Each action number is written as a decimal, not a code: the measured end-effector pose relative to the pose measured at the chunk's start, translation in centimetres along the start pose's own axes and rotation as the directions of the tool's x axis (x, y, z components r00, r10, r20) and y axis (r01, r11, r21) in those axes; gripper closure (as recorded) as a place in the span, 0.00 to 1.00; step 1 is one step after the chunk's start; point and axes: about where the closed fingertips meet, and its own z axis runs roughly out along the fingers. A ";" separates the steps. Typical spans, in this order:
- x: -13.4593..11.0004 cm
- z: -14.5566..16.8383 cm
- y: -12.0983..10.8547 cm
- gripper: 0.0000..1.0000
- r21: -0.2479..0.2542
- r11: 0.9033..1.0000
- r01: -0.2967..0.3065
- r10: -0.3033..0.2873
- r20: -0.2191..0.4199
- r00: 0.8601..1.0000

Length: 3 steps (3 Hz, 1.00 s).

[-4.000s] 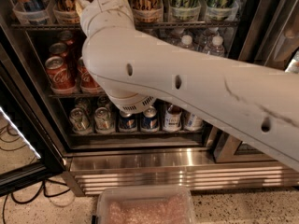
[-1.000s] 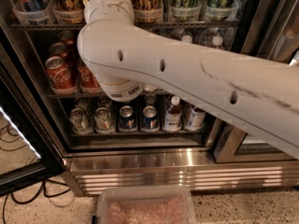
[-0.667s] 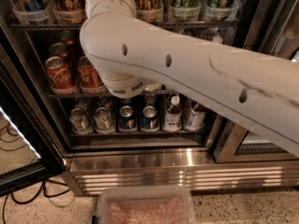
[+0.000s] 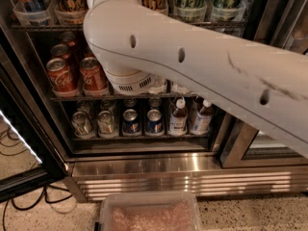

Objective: Pick orange can from top shelf of fridge

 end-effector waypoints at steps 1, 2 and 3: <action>-0.5 -0.2 -0.1 1.00 -0.029 0.999 -0.023 0.023 -0.012 1.000; -1.3 -0.3 0.0 1.00 -0.076 0.996 -0.044 0.042 -0.029 0.999; -1.9 -0.8 -0.1 1.00 -0.111 0.992 -0.060 0.056 -0.042 0.998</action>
Offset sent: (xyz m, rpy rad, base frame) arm -0.0044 0.0046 0.0135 0.0321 0.0957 0.1403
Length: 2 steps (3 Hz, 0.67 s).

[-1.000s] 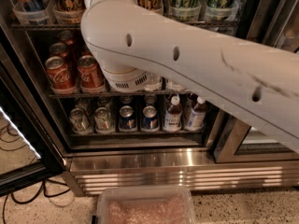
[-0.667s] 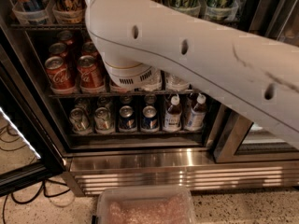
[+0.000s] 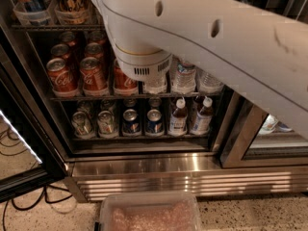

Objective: Pick orange can from top shelf of fridge

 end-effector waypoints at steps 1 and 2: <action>0.0 0.0 0.0 1.00 0.000 1.000 0.000 0.000 0.000 1.000; 0.2 -1.5 0.4 1.00 -0.033 0.999 -0.009 0.008 -0.006 1.000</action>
Offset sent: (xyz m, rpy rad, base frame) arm -0.0358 -0.0065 -0.0171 0.0045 0.0391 0.0781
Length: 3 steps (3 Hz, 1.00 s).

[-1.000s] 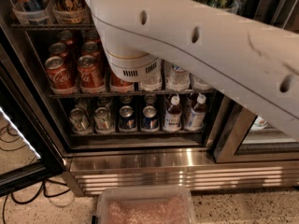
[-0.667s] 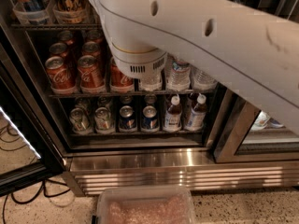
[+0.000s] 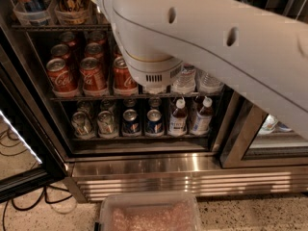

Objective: Pick orange can from top shelf of fridge

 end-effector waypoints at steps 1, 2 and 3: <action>1.1 -3.3 0.4 1.00 -0.054 0.998 -0.022 0.021 -0.026 0.999; 1.8 -6.1 0.4 1.00 -0.122 0.991 -0.053 0.047 -0.050 0.998; 1.9 -7.5 -0.7 1.00 -0.170 0.980 -0.098 0.087 -0.072 0.994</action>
Offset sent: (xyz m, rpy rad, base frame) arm -0.0956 -0.0402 -0.0609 0.0404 0.1352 0.2269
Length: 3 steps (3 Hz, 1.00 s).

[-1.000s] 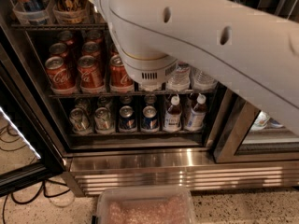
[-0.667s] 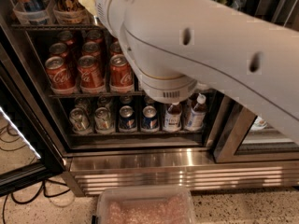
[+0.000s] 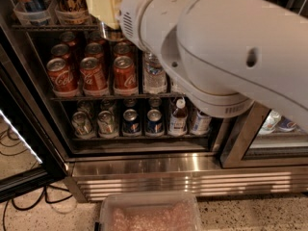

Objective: Pick orange can from top shelf of fridge

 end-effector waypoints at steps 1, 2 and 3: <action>-0.6 -1.3 -1.9 1.00 -0.018 0.999 -0.035 0.035 -0.003 0.999; -0.9 -2.9 -4.9 1.00 0.014 0.997 -0.075 0.075 0.002 0.997; -0.9 -2.9 -4.9 1.00 0.014 0.997 -0.075 0.075 0.002 0.997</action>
Offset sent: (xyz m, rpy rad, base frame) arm -0.0108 -0.1057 -0.0254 0.1284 0.0648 -0.0374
